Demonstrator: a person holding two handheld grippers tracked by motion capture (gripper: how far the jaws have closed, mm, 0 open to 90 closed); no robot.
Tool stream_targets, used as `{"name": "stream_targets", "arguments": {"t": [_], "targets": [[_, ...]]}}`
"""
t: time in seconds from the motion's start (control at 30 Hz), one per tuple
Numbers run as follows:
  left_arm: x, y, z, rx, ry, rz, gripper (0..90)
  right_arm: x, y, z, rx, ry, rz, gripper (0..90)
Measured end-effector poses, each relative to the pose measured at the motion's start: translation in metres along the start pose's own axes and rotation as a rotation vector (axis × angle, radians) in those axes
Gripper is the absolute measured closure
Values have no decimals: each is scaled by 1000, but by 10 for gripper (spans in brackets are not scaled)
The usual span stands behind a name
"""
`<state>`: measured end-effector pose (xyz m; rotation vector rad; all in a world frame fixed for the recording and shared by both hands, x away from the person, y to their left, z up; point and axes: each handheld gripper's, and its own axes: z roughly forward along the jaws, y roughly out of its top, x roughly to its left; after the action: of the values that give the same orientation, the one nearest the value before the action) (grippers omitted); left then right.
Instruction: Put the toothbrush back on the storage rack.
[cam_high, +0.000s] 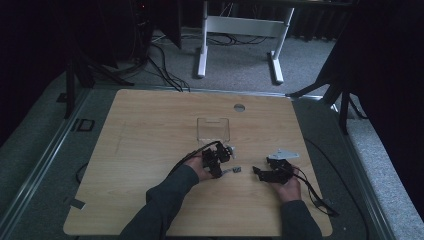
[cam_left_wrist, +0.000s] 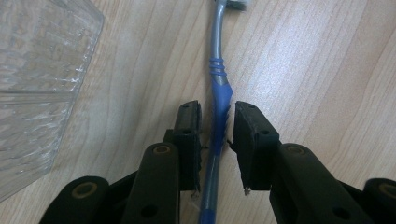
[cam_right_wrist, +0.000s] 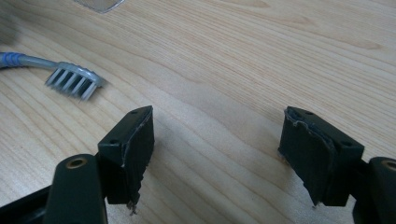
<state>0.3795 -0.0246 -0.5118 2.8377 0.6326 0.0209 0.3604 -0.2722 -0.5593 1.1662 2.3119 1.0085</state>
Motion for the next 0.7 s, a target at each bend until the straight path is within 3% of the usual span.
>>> {"name": "stream_targets", "arguments": {"t": [0.7], "targets": [[-3, 7, 7, 46, 30, 27, 784, 0, 0, 0, 0, 0, 1, 256]]}}
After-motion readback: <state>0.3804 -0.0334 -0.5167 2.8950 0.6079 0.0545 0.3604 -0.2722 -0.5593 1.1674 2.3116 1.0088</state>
